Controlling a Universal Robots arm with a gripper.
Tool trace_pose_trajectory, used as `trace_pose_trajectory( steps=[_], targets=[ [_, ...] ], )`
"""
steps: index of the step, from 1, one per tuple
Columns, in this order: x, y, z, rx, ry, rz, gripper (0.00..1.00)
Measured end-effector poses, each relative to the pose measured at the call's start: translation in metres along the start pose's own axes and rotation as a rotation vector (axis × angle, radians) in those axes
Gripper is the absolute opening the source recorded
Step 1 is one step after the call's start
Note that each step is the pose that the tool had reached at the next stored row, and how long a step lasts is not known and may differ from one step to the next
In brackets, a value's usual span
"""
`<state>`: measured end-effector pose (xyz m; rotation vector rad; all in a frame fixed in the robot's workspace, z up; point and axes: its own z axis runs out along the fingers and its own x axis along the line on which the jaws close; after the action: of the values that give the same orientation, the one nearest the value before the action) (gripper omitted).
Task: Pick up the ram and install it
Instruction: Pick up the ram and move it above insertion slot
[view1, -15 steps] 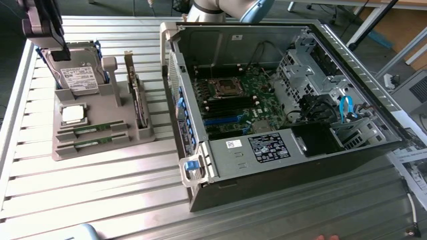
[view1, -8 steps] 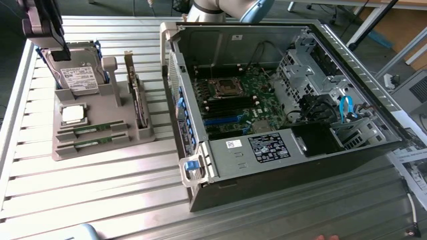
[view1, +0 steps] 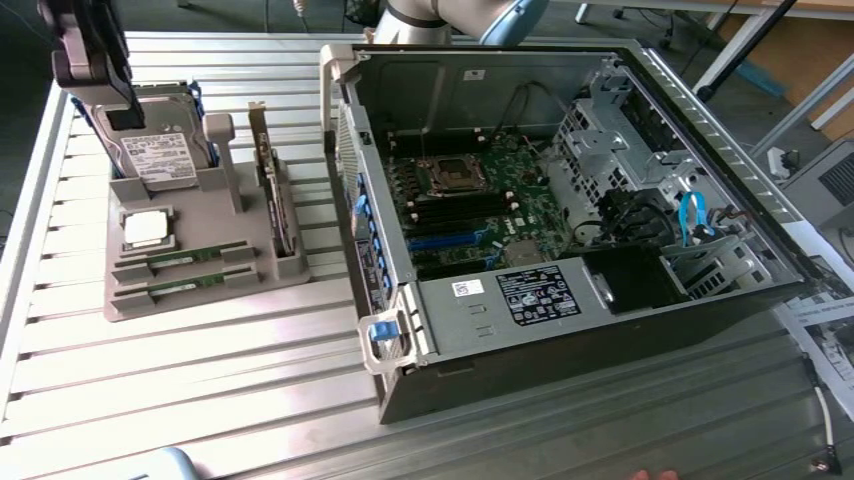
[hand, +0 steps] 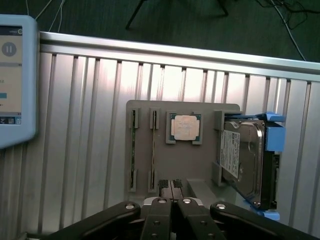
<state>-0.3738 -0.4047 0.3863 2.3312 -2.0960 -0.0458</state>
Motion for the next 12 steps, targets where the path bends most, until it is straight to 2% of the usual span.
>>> trace_pose_trajectory(
  steps=[12],
  targets=[
    [0.0,-0.0003,0.0132,-0.0001,0.0,0.0,0.11]
  ],
)
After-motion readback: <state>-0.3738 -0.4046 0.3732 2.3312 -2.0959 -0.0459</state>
